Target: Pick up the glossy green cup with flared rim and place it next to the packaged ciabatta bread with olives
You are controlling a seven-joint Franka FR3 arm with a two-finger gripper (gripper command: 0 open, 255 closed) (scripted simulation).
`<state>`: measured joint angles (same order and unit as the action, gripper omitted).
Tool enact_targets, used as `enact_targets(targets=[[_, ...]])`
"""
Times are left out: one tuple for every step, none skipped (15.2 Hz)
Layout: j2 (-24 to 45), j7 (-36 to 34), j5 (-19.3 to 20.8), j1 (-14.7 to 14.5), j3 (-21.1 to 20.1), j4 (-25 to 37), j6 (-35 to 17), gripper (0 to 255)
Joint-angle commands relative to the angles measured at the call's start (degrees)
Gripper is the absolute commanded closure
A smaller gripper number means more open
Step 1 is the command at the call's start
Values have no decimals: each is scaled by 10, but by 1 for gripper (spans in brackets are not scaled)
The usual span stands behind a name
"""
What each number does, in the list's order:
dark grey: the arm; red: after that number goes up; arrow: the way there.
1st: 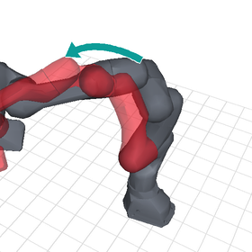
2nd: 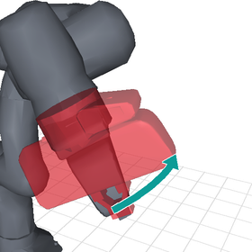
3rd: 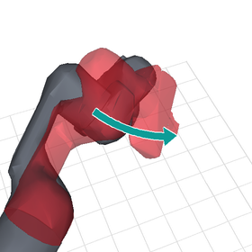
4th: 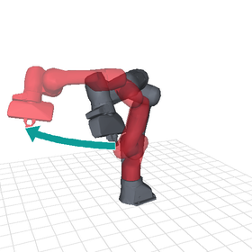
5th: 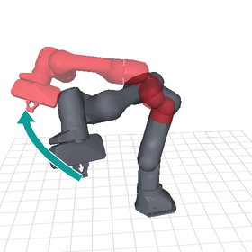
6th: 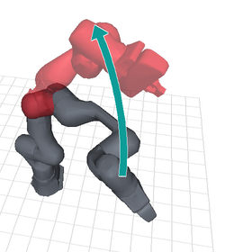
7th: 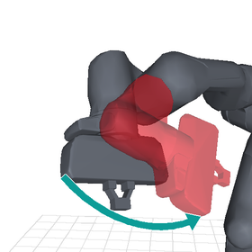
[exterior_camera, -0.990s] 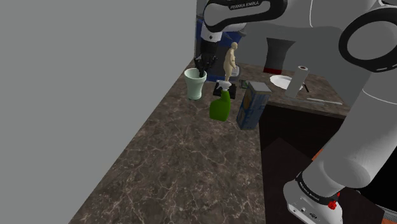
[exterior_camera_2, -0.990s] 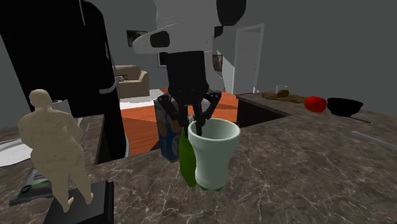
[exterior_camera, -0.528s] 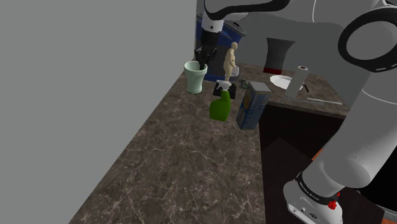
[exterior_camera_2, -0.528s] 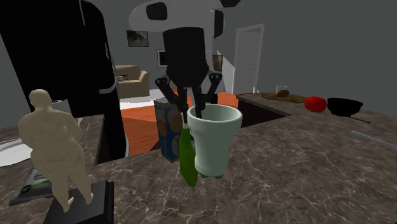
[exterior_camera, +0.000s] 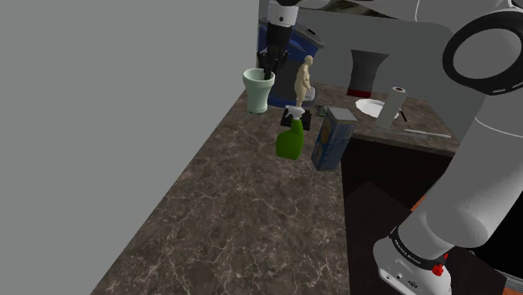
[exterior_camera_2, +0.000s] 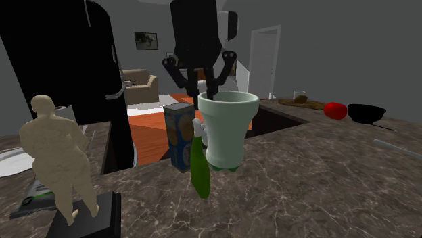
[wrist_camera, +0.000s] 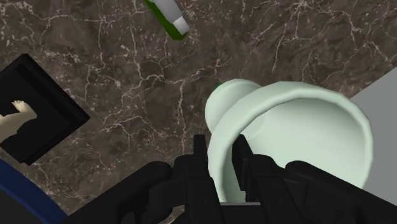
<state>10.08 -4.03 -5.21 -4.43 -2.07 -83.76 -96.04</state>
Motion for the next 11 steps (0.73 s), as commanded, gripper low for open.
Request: enact_targets(targets=[[4,-2,0,0,0,21,17,255],[4,-2,0,0,0,22,18,255],[-4,10,-1,7,5,12,17,255],[-12,23,-3,15,10,2,16,255],[-19,36,-4,22,15,-7,15,255],[-25,49,-5,30,20,-15,15,255],[-31,62,-6,37,26,-22,15,255],[-36,75,-7,44,31,-29,15,255],[-41,88,-8,52,37,-35,15,255],[-45,101,-9,59,43,-39,16,255],[-49,114,-9,66,48,-43,17,255]])
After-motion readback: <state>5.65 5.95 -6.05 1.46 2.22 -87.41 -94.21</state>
